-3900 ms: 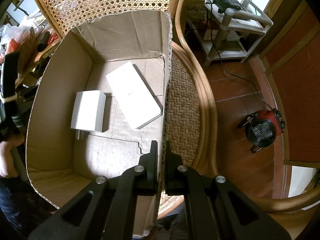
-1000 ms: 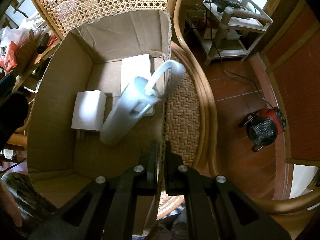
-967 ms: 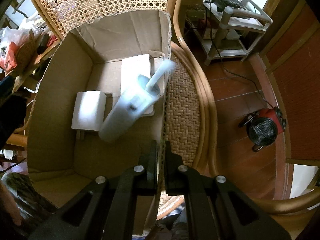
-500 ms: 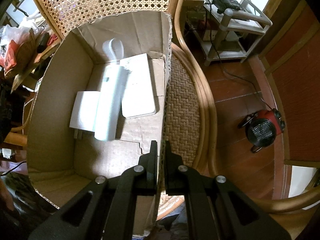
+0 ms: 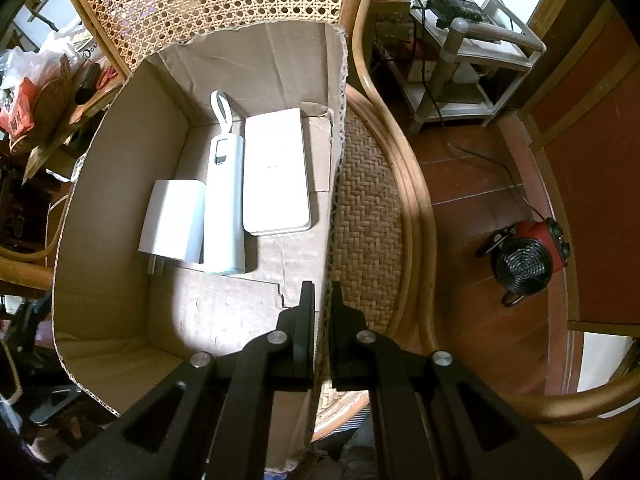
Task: Organize rigid objects
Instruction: 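Move the left tool to the black car keys and grasp them, then lift the keys with the left tool and release them into the box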
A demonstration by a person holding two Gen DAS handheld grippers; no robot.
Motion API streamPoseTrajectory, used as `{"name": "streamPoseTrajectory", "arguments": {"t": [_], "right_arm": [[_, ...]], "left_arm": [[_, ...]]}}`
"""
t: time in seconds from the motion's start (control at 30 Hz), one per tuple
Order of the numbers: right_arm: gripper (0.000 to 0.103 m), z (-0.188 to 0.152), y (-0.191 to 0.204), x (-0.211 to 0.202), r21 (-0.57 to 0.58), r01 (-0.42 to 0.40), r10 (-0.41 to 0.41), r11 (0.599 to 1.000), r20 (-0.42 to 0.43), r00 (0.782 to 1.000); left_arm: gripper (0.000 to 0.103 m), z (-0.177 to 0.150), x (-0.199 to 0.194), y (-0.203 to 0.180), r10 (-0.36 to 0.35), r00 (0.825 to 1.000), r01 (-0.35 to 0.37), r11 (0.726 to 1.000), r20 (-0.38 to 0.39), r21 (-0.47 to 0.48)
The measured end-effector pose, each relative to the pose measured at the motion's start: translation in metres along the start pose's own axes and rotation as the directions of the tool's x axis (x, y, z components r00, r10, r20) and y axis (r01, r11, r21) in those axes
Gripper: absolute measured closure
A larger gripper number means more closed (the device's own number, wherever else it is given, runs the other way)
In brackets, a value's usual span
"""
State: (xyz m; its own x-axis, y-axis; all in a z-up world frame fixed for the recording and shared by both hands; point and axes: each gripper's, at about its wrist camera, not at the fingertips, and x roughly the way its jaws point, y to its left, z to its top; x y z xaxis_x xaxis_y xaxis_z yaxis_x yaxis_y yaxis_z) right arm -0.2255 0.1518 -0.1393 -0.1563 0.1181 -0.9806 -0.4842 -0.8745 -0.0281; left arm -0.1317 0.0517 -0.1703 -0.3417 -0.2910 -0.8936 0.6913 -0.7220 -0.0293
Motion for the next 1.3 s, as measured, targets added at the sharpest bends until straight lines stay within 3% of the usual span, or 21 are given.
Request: {"name": "streamPoseTrajectory", "arguments": {"t": [0.2, 0.33, 0.37, 0.4, 0.47, 0.83, 0.93, 1.3], "right_arm": [[0.096, 0.0, -0.003, -0.001, -0.008, -0.006, 0.006, 1.0, 0.0, 1.0], [0.096, 0.0, -0.003, -0.001, -0.018, -0.007, 0.007, 1.0, 0.0, 1.0], [0.096, 0.0, -0.003, -0.001, -0.019, -0.007, 0.007, 1.0, 0.0, 1.0], [0.096, 0.0, -0.003, -0.001, -0.019, -0.008, 0.008, 1.0, 0.001, 1.0], [0.096, 0.0, -0.003, 0.0, -0.023, -0.009, 0.009, 1.0, 0.0, 1.0], [0.096, 0.0, -0.002, -0.001, -0.037, -0.012, 0.012, 0.999, 0.001, 1.0], [0.096, 0.0, -0.002, -0.001, -0.038, -0.014, 0.014, 0.999, 0.001, 1.0], [0.096, -0.001, -0.002, -0.001, -0.057, -0.017, 0.017, 0.998, 0.002, 1.0]], "left_arm": [[0.02, -0.007, 0.019, -0.003, 0.019, 0.999, -0.019, 1.0, -0.029, 0.004], [0.02, -0.008, 0.019, -0.006, 0.022, 1.0, -0.022, 1.0, -0.006, 0.016], [0.025, -0.008, 0.018, -0.006, 0.02, 1.0, -0.02, 1.0, -0.003, 0.019], [0.049, -0.008, 0.016, -0.008, 0.019, 1.0, -0.019, 0.999, 0.006, 0.026], [0.072, -0.007, 0.012, -0.014, 0.035, 0.999, -0.036, 0.998, 0.008, 0.051], [0.073, -0.001, 0.004, -0.01, 0.048, 0.999, -0.049, 0.999, 0.008, 0.023], [0.082, 0.009, -0.005, -0.008, 0.057, 0.998, -0.057, 0.998, 0.025, 0.018], [0.082, 0.07, -0.067, -0.011, 0.066, 0.985, -0.072, 0.997, 0.162, 0.027]]}}
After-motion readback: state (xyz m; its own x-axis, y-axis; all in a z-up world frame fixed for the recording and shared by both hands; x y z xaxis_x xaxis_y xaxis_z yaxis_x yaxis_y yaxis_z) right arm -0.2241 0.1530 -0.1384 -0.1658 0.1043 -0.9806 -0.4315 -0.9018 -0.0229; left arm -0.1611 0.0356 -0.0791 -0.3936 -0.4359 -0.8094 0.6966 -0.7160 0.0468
